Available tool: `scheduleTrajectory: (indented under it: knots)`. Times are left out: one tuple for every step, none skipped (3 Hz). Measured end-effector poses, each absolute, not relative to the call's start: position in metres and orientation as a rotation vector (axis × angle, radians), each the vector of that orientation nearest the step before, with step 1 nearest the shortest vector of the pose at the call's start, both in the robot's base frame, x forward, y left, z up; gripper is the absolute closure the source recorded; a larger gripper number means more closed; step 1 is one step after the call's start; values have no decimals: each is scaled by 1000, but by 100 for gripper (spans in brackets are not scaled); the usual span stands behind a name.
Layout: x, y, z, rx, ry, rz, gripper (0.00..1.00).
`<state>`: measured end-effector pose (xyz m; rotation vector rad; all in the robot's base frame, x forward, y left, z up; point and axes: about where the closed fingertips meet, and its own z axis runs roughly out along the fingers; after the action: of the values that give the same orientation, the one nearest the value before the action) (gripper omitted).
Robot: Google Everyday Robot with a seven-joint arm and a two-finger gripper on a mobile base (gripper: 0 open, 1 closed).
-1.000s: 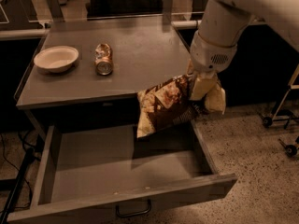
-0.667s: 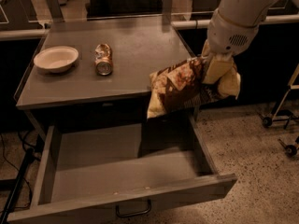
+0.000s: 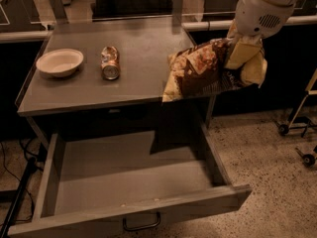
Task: Pick brown chip bag from top drawer and place on counter
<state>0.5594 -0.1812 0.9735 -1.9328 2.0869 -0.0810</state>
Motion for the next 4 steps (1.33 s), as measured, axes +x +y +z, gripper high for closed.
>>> scheduleTrajectory:
  knots:
    - [583,-179,966,-1848,2152,-60,100]
    - [619,-177,961,-1745,2238,-58,100]
    - [649,-172,959,-1687,2284,-60,100]
    - [661,-170,960,-1656,2268,-69,100]
